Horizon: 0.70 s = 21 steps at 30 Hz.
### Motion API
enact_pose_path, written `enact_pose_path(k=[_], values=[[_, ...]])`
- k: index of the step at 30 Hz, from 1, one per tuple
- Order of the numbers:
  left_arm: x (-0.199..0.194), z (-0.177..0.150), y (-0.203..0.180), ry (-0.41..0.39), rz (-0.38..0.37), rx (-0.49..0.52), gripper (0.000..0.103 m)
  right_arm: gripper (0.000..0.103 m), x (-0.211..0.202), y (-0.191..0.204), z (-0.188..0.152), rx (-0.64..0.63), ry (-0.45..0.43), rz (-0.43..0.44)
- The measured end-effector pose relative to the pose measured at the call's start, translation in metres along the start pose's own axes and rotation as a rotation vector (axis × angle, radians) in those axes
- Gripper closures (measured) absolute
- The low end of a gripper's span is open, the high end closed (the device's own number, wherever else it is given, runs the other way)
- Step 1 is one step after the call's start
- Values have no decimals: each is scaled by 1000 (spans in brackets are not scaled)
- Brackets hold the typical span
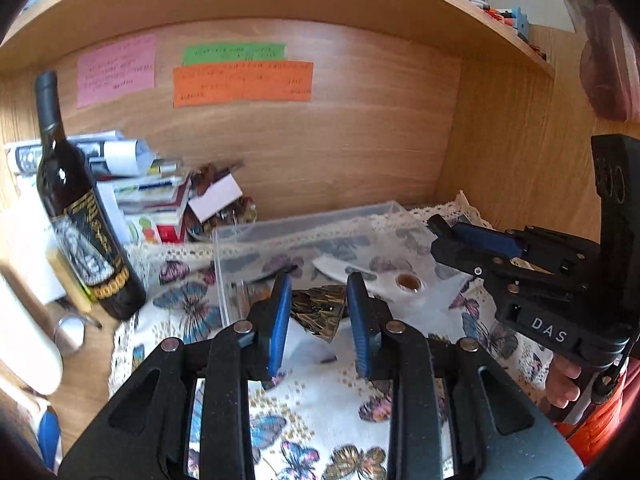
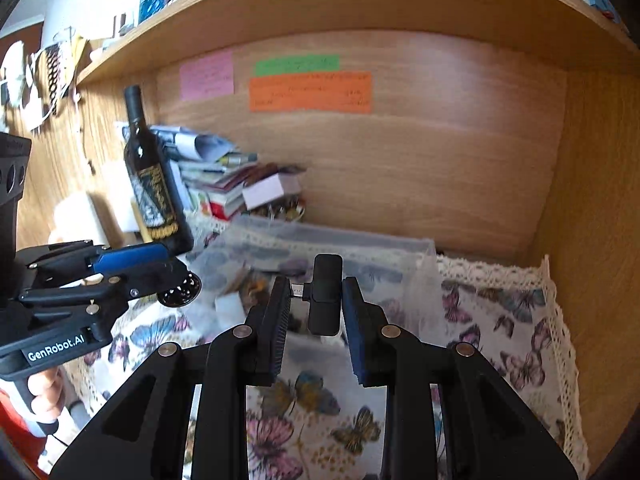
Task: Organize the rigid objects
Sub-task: 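Lower both held items into the clear box and open both tools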
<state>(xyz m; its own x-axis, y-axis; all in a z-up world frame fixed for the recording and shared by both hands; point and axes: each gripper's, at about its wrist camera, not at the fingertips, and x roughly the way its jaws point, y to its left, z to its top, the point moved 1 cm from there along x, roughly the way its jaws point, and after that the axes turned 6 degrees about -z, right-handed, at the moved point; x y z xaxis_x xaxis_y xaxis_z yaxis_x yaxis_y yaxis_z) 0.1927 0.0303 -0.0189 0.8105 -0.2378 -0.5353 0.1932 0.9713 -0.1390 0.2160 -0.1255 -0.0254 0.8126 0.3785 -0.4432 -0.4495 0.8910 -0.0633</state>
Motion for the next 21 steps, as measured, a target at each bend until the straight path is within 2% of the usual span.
enact_pose_path(k=[5, 9, 13, 17, 21], values=[[22, 12, 6, 21, 4, 1, 75, 79, 21, -2, 7, 31, 23, 21], [47, 13, 15, 64, 9, -20, 75, 79, 46, 1, 2, 33, 82, 27], [72, 8, 26, 105, 22, -44, 75, 79, 73, 6, -7, 38, 151, 13], [91, 0, 36, 148, 3, -76, 75, 78, 94, 7, -16, 50, 219, 27], [99, -6, 40, 171, -5, -91, 75, 78, 101, 6, -19, 49, 252, 37]])
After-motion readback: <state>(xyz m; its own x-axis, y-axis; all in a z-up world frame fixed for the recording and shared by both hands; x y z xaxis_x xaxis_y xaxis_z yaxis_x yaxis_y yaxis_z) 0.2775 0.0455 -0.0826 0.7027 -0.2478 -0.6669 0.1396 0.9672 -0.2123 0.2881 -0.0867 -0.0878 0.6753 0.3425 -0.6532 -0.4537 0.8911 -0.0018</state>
